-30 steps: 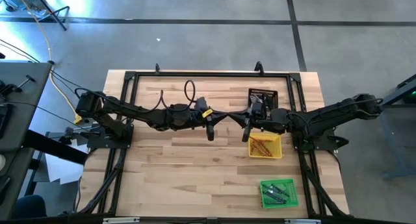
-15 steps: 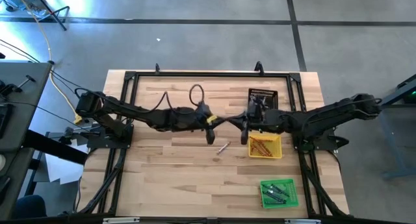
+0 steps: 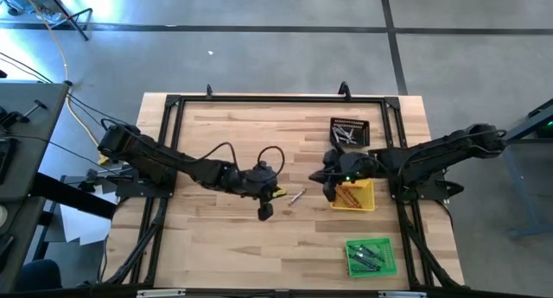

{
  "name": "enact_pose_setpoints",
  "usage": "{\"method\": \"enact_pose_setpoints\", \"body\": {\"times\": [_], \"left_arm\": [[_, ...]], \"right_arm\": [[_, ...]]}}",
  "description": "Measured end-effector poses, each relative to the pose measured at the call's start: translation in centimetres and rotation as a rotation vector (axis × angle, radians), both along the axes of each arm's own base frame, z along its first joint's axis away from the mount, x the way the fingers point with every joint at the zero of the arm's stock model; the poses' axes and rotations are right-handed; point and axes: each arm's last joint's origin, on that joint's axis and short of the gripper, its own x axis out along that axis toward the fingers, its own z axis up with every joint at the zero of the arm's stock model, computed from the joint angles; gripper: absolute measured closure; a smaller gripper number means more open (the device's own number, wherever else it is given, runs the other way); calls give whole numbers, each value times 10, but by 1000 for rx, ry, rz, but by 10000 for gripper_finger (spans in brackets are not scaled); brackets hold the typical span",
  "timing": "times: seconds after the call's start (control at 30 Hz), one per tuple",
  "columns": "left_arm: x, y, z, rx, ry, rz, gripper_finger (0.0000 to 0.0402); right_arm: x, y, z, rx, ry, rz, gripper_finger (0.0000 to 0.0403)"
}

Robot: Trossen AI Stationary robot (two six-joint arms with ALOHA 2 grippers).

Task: Sort crayons
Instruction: Put the gray crayon into the black basket

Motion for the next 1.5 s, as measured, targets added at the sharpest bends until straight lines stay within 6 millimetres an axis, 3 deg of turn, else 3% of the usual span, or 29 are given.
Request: {"method": "enact_pose_setpoints", "body": {"times": [0.2, 0.53, 0.73, 0.87, 1.0, 1.23, 1.5], "left_arm": [[-10, -21, -6, 4, 69, -48, 362], [-17, -42, -7, 9, 79, -105, 314], [-18, -43, -7, -29, 77, -80, 310], [-19, -44, -8, -55, 86, -64, 310], [-22, -49, -9, -58, 106, -75, 310], [-34, -60, -17, -46, 213, -94, 310], [-51, -74, -25, -42, 325, -103, 314]], "right_arm": [[-3, 14, -5, 135, 60, 78, 359], [2, 41, -24, 133, 151, 122, 277], [33, 54, -19, -52, 301, 204, 272], [56, 59, -11, -260, 504, 275, 272], [73, 62, -18, -400, 699, 327, 272], [103, 70, -38, -527, 751, 449, 272], [117, 64, -61, -643, 817, 570, 272]]}}
